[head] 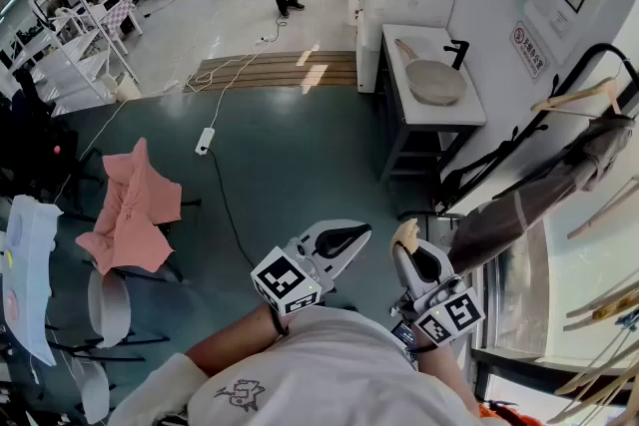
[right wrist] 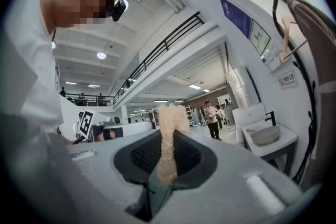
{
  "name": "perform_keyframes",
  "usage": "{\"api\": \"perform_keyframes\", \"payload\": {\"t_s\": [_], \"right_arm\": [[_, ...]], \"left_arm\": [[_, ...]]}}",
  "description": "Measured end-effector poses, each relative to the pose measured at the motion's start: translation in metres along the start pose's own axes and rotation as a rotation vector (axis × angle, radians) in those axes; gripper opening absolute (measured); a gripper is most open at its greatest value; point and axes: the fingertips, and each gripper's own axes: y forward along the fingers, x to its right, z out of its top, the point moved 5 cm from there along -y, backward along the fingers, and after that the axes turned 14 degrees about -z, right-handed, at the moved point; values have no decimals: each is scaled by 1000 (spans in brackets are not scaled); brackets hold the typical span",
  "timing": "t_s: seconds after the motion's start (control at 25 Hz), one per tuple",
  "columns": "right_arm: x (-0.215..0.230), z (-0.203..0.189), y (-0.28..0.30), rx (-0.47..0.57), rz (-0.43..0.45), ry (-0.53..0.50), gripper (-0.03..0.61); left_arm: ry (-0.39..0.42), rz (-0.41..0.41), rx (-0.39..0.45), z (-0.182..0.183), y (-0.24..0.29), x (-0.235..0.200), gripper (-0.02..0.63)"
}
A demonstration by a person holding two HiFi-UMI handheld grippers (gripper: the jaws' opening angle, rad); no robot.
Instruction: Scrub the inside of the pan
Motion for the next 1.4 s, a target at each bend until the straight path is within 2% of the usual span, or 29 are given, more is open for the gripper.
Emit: {"api": "perform_keyframes", "payload": {"t_s": [0.4, 0.76, 1.12, 1.4], "right_arm": [[-13, -8, 54, -18, -11, -15, 52], [-40, -5, 155, -9, -24, 2, 54], [-75, -11, 239, -11, 1, -18, 54], [-52, -17, 286, -17, 7, -1, 55]], "left_arm": [[-9, -12, -17, 0, -22, -50, 3], [-5, -79, -41, 25, -62, -128, 2], [34, -96, -56, 48, -106, -197, 2], [43, -71, -51, 50, -103, -245, 2]]}}
